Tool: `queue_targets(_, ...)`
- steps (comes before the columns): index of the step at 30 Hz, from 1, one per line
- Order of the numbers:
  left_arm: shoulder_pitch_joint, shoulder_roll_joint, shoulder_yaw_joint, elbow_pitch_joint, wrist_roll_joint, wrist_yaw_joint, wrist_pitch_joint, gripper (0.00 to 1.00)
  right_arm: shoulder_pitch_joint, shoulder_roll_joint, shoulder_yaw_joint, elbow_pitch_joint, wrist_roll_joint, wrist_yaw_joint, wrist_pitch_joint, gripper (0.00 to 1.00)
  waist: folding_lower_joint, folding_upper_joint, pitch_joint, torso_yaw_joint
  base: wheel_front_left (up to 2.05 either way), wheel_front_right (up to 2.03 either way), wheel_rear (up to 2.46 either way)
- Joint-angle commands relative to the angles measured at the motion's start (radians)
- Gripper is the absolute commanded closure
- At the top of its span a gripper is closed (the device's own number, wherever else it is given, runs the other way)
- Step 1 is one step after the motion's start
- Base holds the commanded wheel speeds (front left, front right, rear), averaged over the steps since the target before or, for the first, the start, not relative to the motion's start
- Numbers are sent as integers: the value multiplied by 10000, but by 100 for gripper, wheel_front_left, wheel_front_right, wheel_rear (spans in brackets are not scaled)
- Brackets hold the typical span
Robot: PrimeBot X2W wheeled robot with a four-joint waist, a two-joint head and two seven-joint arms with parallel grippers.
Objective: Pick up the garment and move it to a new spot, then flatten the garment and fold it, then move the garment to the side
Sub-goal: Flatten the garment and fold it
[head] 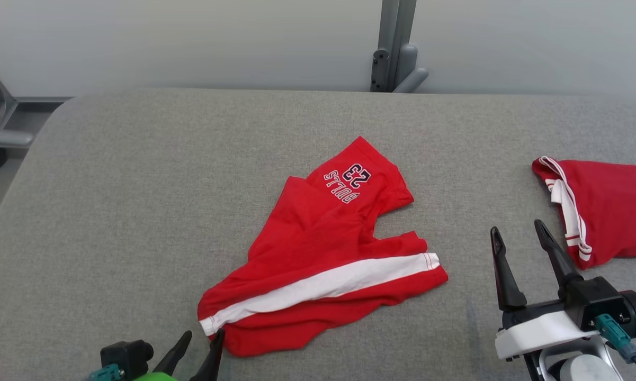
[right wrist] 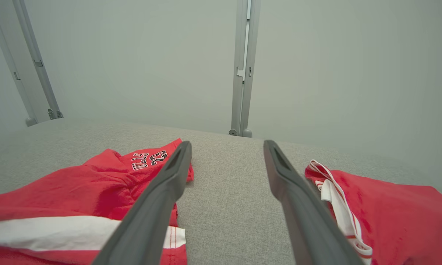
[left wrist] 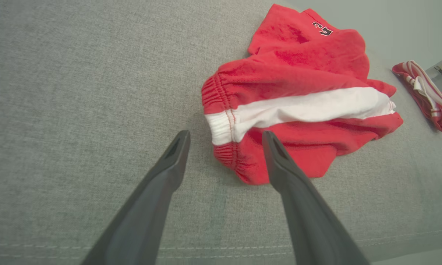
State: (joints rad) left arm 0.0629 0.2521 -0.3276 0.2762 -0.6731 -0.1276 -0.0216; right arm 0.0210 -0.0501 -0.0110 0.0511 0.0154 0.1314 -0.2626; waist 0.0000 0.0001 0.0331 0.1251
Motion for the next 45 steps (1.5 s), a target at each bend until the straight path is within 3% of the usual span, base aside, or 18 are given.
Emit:
queue_targets(1,-363,89,-81,85,-229,-45,29,0,-183,-13,32,-99,-62,-16,-25,0,0,-1,395,-61,0,0,0)
queue_targets(11,-1241,491,-902,450,-1091,-48,-193,0,-494,-12,-5,-235,-320,-16,-26,0,0,-1,1219,-232,0,0,0)
queue_targets(12,-1276,556,-1023,459,-1159,-48,-222,11,-504,-12,-17,-241,-324,-16,-26,0,0,-1,1248,-242,0,0,0)
queue_targets(13,-1297,628,-1165,449,-1180,-48,-268,44,-496,-14,-26,-245,-327,-16,-26,0,0,-1,1270,-250,0,0,0)
queue_targets(14,-1314,700,-1238,457,-1211,-48,-305,88,-497,-12,-30,-248,-331,-16,-26,0,0,-1,1290,-254,0,0,0)
queue_targets(15,-1350,765,-1300,459,-1281,-48,-344,100,-504,-12,-31,-248,-335,-16,-26,0,0,-1,1306,-252,0,0,0)
queue_targets(19,-1490,1038,-1619,322,-1422,-47,-400,100,-468,-11,242,-31,-273,-16,-26,0,0,-1,1369,-173,0,0,0)
queue_targets(27,-1779,1332,-1907,153,-1632,-39,-502,100,-1216,-119,1844,1706,78,-14,612,0,0,-1,1549,49,0,0,0)
queue_targets(34,-2093,1335,-2048,261,-1634,-39,-547,100,-1788,-289,1994,2535,285,-14,1677,0,0,-1,1697,319,0,0,0)
queue_targets(45,-2278,1421,-2193,356,-1721,-39,-690,100,-1687,-310,2264,2911,744,-15,2235,0,0,-1,1814,407,0,0,0)
